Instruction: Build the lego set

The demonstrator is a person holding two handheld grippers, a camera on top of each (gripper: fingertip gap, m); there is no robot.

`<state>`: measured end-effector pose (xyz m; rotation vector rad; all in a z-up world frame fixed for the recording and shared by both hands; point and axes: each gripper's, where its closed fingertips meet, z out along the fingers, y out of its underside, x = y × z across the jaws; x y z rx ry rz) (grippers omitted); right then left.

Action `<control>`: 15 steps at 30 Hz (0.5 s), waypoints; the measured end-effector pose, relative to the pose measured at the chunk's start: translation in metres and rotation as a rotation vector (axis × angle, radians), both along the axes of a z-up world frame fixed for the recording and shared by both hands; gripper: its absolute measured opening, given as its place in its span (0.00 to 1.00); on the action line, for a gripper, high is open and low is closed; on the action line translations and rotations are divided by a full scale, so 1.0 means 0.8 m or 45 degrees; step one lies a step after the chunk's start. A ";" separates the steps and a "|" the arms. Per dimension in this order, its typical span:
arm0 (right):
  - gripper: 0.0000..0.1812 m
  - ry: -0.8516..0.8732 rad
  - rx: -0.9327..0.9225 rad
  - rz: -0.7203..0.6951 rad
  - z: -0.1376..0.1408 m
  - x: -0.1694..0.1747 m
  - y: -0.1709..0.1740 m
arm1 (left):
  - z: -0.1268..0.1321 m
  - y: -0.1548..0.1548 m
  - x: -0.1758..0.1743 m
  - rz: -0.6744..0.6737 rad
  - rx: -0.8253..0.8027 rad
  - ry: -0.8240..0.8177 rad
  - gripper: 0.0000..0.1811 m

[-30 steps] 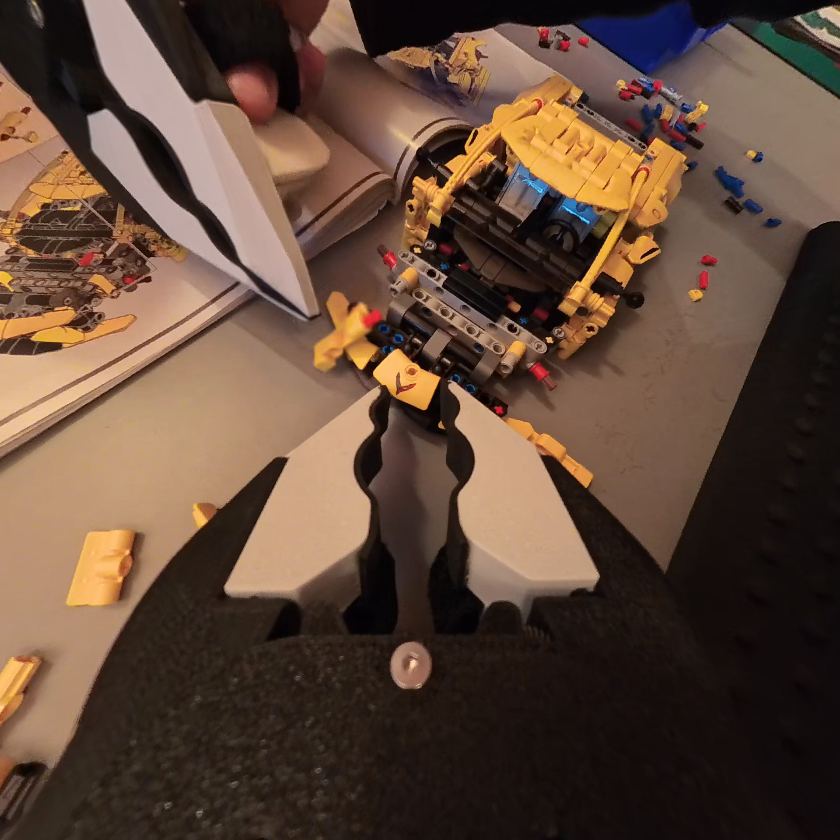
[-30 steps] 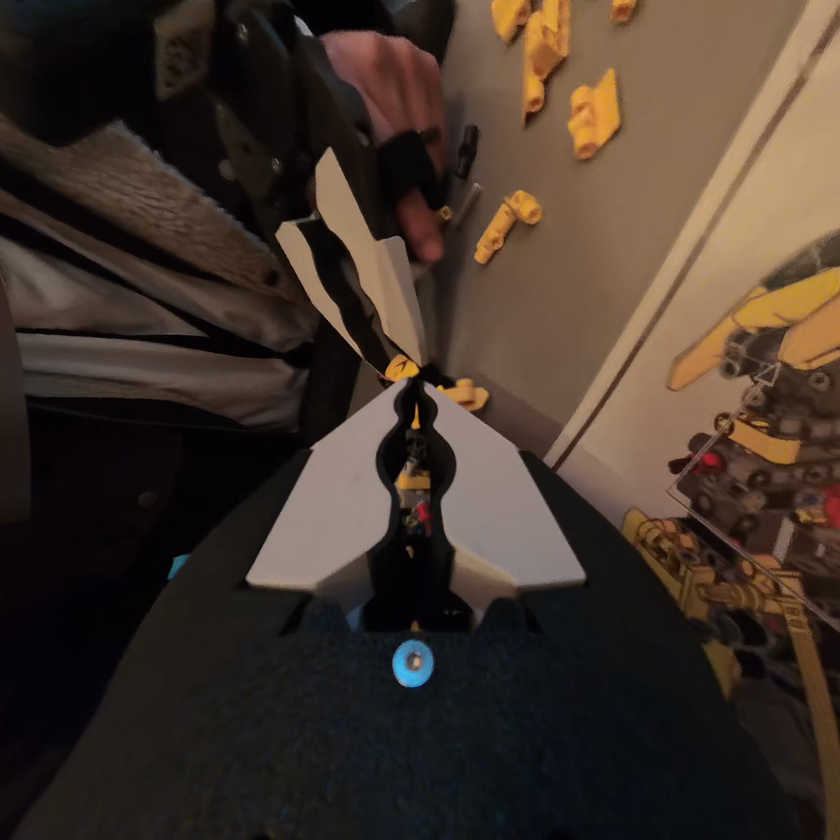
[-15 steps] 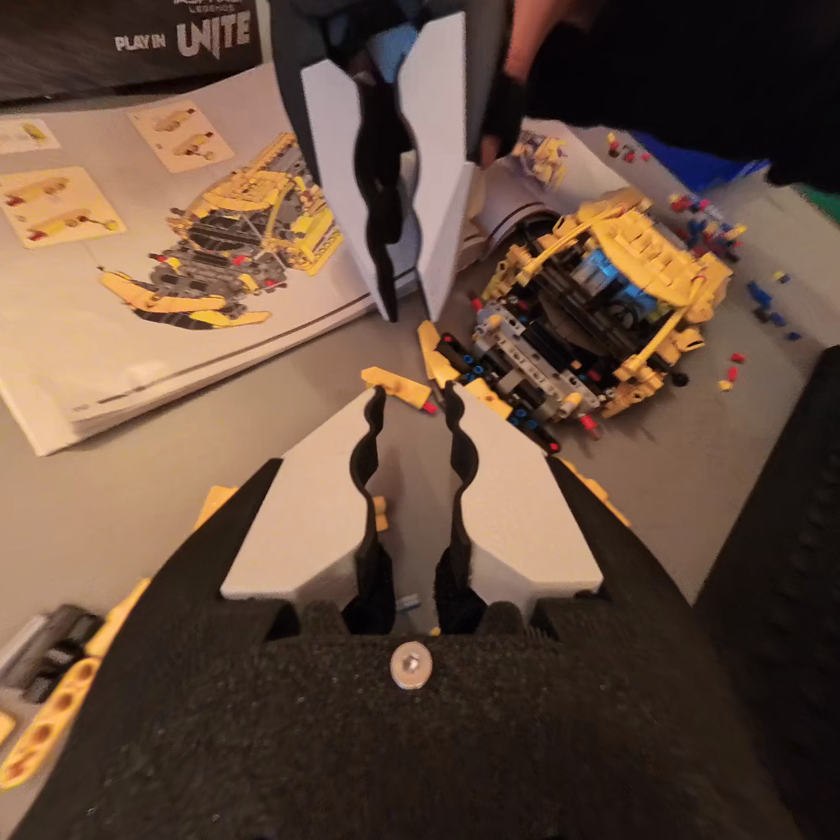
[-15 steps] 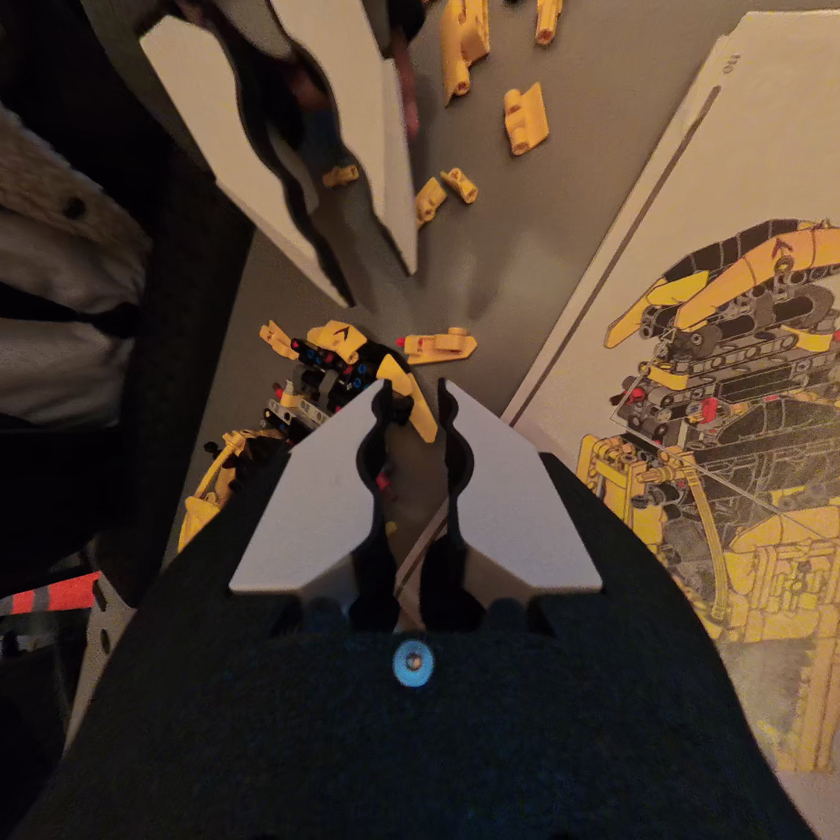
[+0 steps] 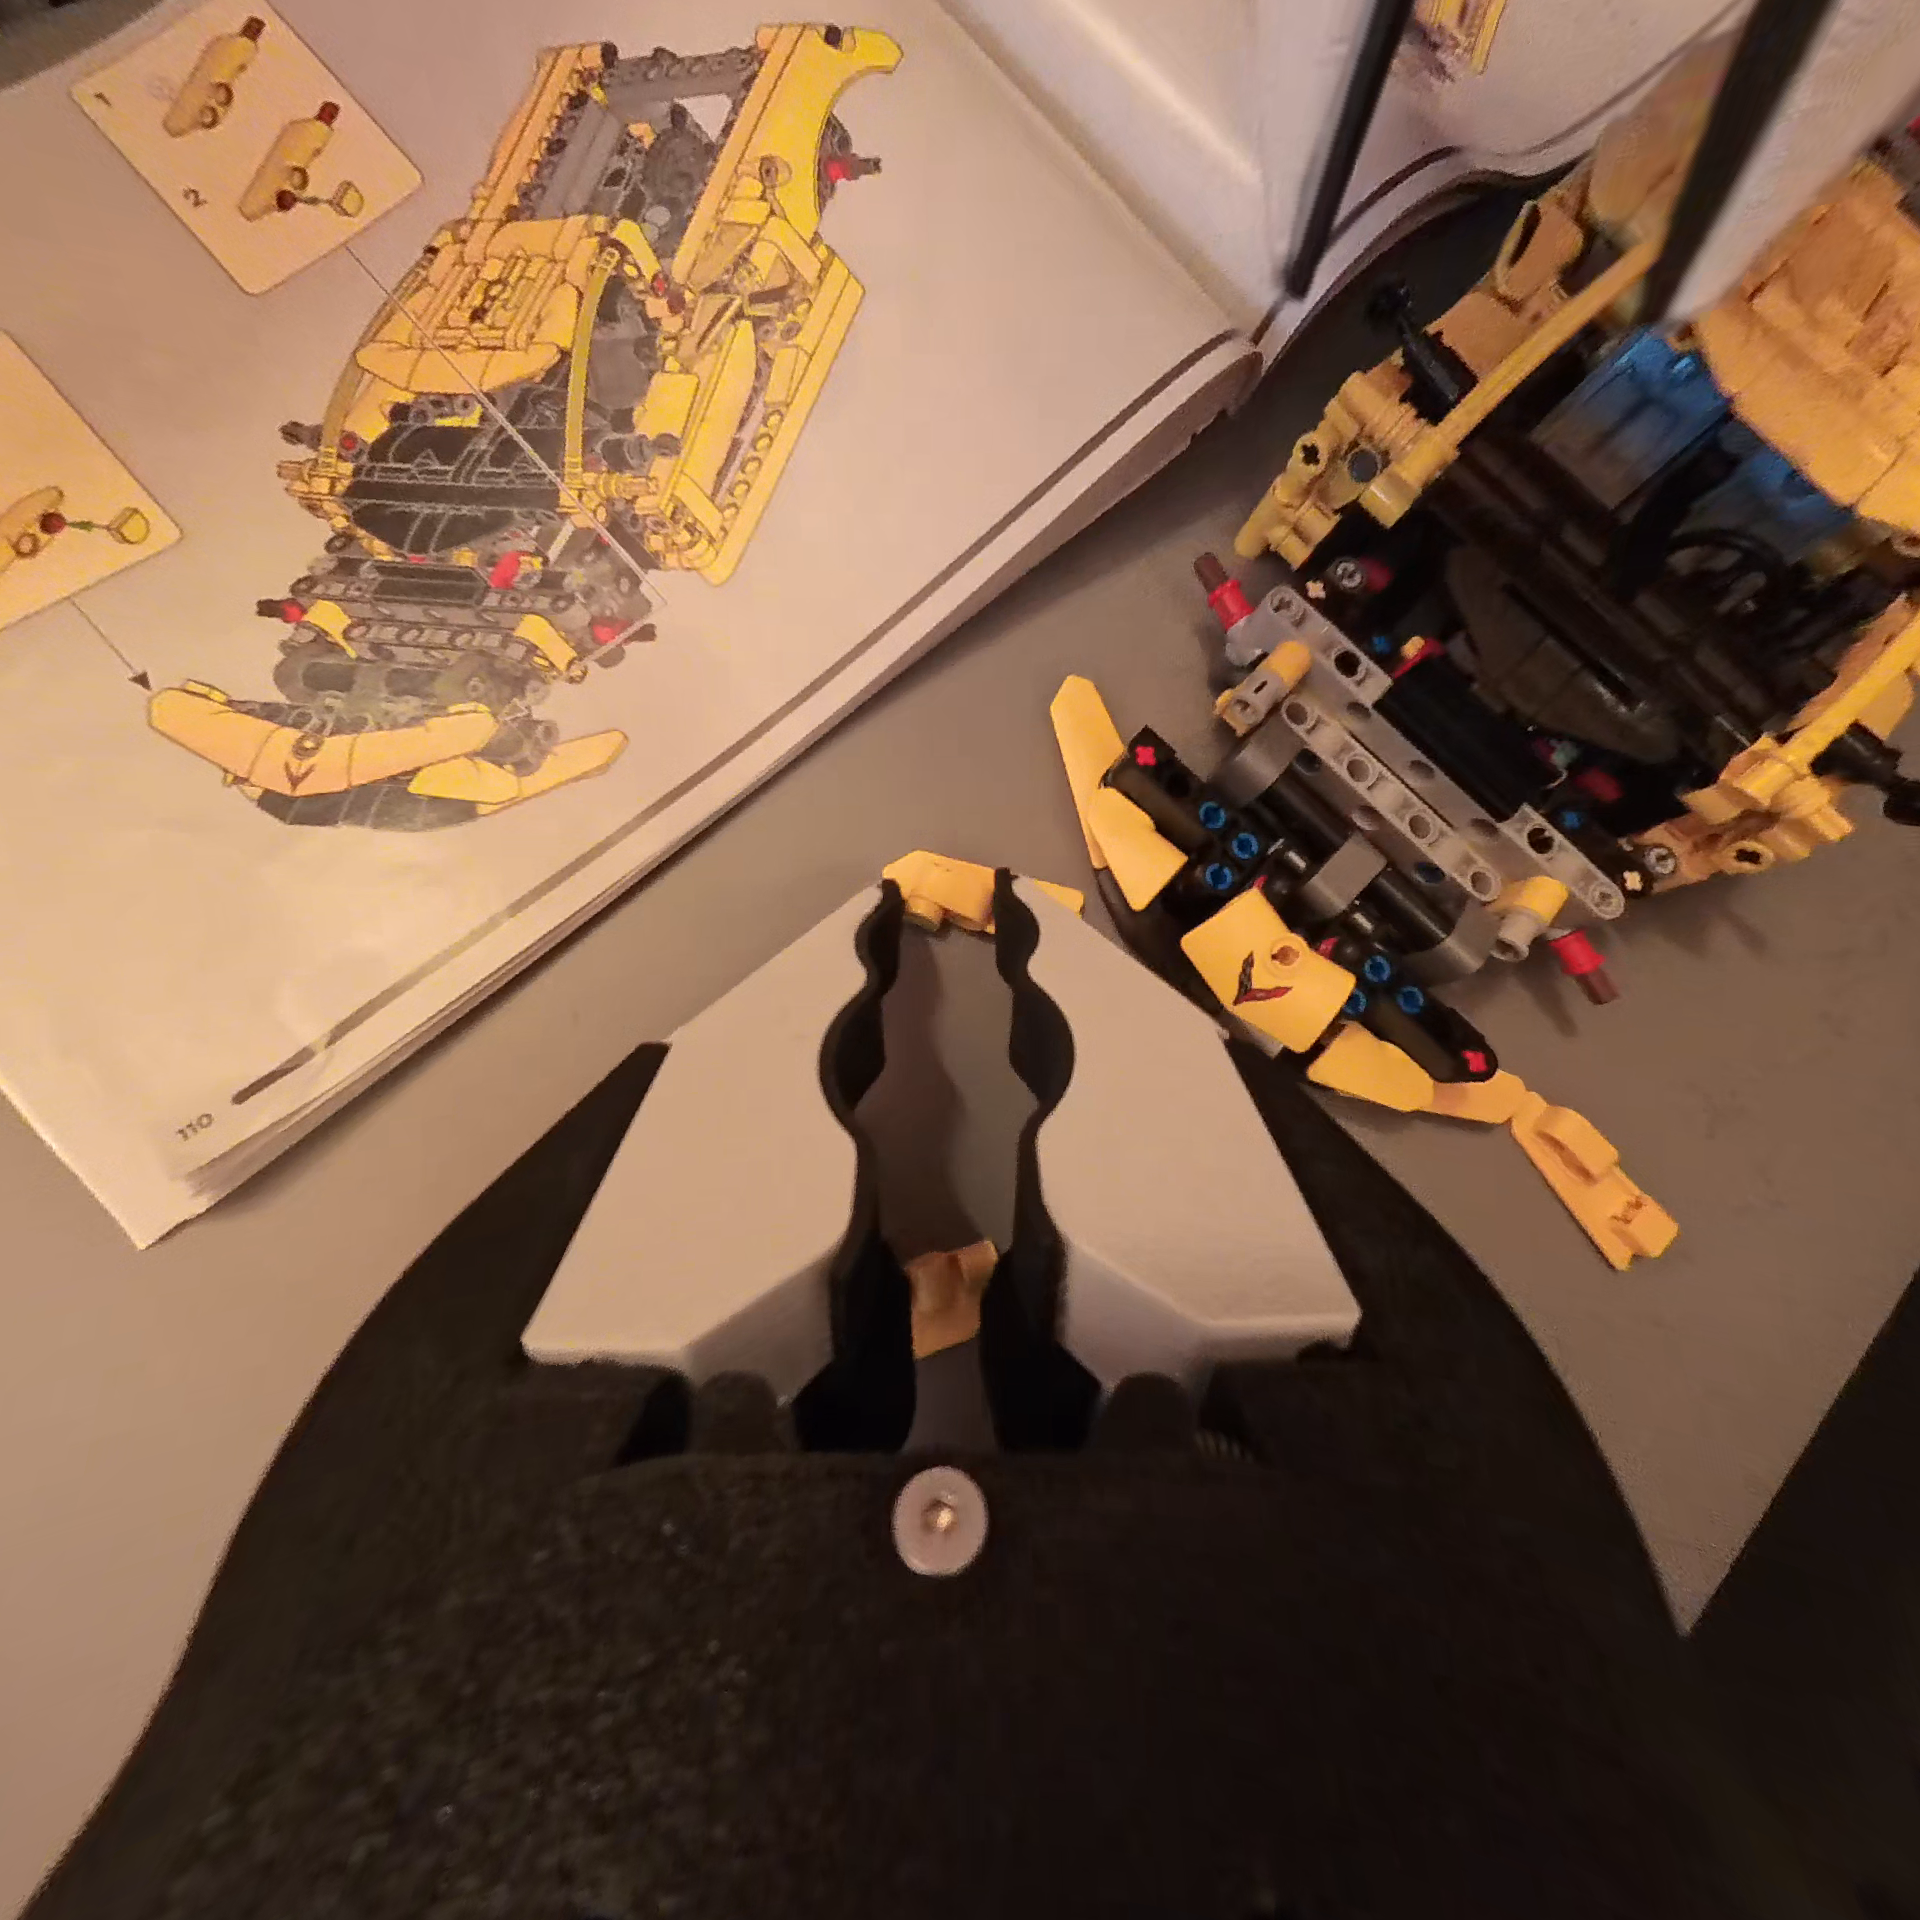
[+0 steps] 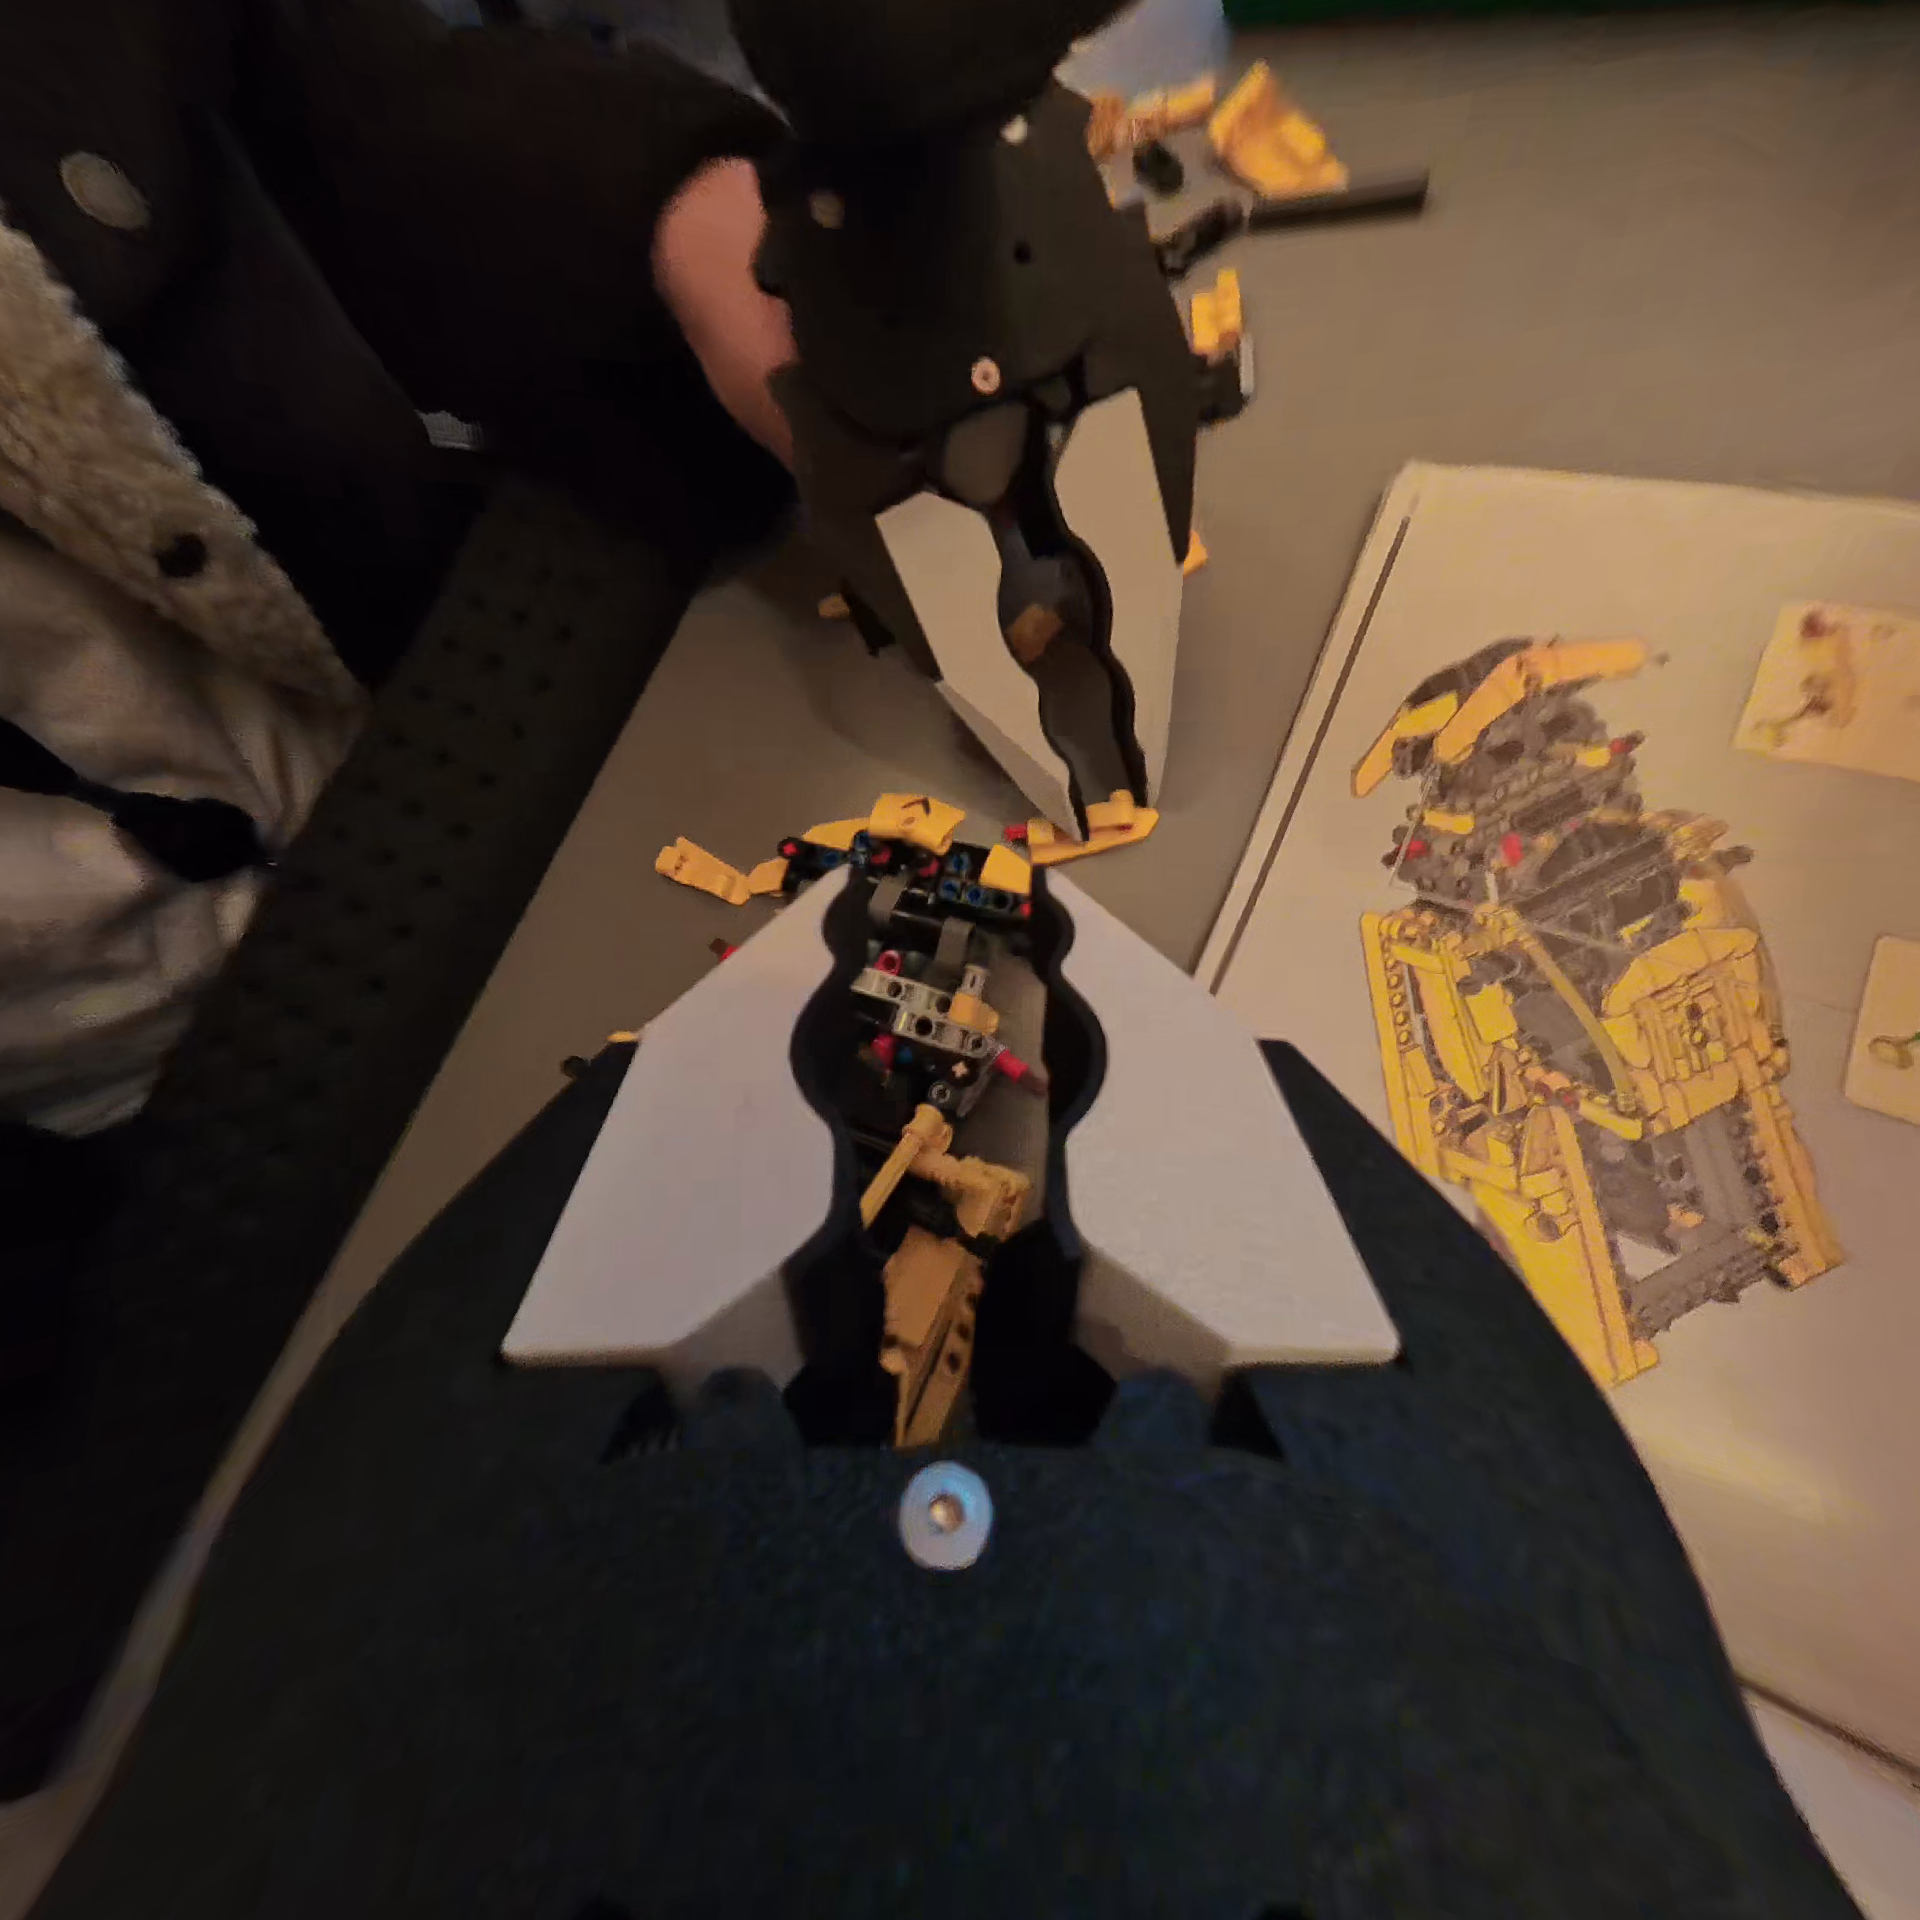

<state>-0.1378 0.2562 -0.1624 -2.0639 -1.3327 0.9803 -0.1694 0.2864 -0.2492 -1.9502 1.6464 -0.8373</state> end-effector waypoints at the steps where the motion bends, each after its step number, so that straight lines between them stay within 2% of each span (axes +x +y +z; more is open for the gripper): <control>1: 0.18 0.036 0.075 0.000 -0.001 0.000 -0.002 | 0.000 0.000 0.000 -0.003 -0.003 0.004 0.09; 3: 0.23 0.075 0.137 -0.021 -0.006 -0.002 -0.004 | 0.002 0.002 -0.001 -0.007 -0.008 -0.024 0.09; 5: 0.26 0.127 0.012 -0.083 -0.010 -0.005 -0.005 | 0.031 0.001 0.004 0.007 -0.080 -0.219 0.09; 7: 0.28 0.252 -0.262 -0.149 -0.001 -0.013 -0.006 | 0.098 -0.006 0.009 -0.004 -0.197 -0.598 0.09; 9: 0.28 0.581 -0.552 -0.163 0.045 -0.027 -0.002 | 0.172 -0.015 0.000 -0.037 -0.415 -0.996 0.09; 10: 0.27 0.731 -0.579 -0.163 0.070 -0.029 0.005 | 0.200 -0.017 -0.007 -0.042 -0.566 -1.146 0.09; 11: 0.25 0.787 -0.488 -0.152 0.085 -0.032 0.010 | 0.219 -0.020 -0.013 -0.063 -0.737 -1.257 0.09; 12: 0.25 0.740 -0.321 -0.130 0.091 -0.036 0.012 | 0.234 -0.021 -0.020 -0.081 -0.904 -1.356 0.09; 15: 0.25 0.634 0.203 0.010 0.123 -0.058 0.002 | 0.253 -0.020 -0.031 -0.077 -1.224 -1.547 0.09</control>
